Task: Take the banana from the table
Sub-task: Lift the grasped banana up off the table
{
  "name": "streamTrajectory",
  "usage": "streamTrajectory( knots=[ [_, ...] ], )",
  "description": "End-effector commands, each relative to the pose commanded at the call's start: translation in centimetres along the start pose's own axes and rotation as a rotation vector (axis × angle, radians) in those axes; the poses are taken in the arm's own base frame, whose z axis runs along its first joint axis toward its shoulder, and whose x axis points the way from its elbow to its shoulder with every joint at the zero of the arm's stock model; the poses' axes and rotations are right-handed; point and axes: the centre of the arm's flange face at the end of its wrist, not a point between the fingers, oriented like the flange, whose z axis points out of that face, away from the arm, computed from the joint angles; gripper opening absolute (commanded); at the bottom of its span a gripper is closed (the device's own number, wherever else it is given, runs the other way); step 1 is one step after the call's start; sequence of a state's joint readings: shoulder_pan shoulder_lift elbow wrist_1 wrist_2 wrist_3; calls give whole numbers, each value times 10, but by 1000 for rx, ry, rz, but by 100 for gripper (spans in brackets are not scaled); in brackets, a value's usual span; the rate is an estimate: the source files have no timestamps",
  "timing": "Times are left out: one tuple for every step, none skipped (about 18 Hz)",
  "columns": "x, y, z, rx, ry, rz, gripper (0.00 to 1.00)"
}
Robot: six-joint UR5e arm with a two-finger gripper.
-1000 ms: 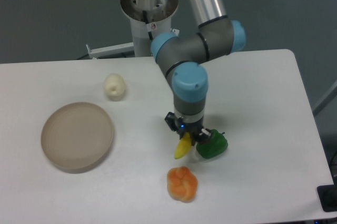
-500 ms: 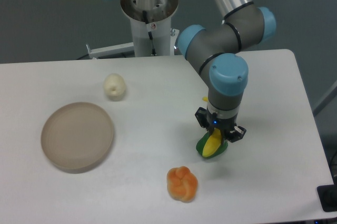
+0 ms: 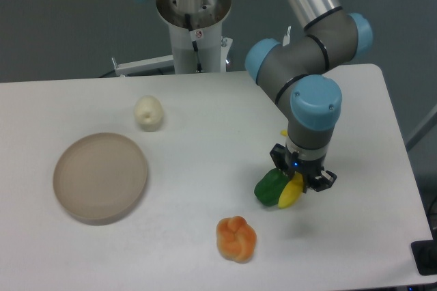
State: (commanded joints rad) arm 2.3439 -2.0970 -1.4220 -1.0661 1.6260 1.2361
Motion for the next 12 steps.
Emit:
streamTrajectory(
  knots=[
    [-1, 1, 1, -2, -1, 15, 14],
    [-2, 0, 0, -1, -3, 25, 14],
    [-5, 2, 1, -1, -3, 32, 14],
    [-8, 7, 0, -3, -2, 42, 14],
    [-11, 12, 0, -5, 3, 57, 15],
    [-15, 13, -5, -5, 0, 74, 15],
    [-17, 15, -8, -7, 7, 91, 15],
    [-22, 21, -9, -12, 19, 91, 15],
    [-24, 24, -12, -13, 24, 91, 15],
    [-26, 24, -14, -12, 23, 92, 15],
    [-26, 24, -15, -11, 23, 94, 15],
    [-26, 24, -13, -10, 25, 92, 15]
  ],
)
